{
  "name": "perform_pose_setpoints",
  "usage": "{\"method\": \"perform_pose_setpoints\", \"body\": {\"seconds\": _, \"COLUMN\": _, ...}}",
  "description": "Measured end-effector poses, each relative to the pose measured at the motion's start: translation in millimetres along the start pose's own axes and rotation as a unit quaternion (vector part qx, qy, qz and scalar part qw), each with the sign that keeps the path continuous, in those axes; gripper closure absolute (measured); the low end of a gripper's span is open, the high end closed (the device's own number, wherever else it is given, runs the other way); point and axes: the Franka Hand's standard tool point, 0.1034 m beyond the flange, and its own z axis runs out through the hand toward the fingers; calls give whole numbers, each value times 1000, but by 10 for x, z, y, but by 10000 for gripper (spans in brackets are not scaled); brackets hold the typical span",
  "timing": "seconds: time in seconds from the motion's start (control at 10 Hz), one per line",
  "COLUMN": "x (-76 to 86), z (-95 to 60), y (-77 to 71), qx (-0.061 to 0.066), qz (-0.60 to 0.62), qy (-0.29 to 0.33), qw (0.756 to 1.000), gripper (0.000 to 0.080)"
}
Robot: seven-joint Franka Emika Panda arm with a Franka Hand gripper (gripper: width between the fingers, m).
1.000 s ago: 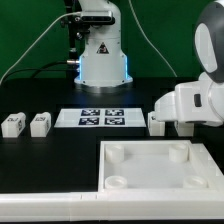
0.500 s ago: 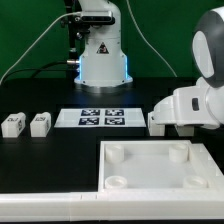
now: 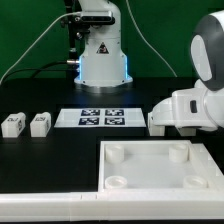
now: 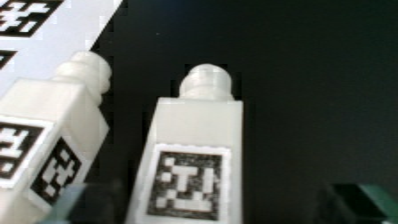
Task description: Assemble one leg
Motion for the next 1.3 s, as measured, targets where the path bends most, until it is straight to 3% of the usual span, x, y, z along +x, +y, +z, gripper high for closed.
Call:
{"method": "perform_pose_setpoints", "body": {"seconds": 0.1, "x": 0, "z": 0, "y": 0, "qx": 0, "qz": 0, "qy": 0, "qw": 1000, "gripper": 381}}
{"method": "perform_pose_setpoints", "body": {"seconds": 0.2, "x": -4, "z": 1, "y": 0, "qx": 0, "qz": 0, "qy": -1, "qw": 1000, "gripper": 509}}
{"method": "perform_pose_setpoints", "body": {"seconds": 1.0, "x": -4, "z": -2, "y": 1, "qx": 0, "qz": 0, "qy": -1, "qw": 1000, "gripper": 508}}
{"method": "perform_pose_setpoints", "body": {"seconds": 1.3, "x": -98, "z": -181, "y": 47, "qx": 2, "qz": -6, "qy": 11, "qw": 1000, "gripper": 508}}
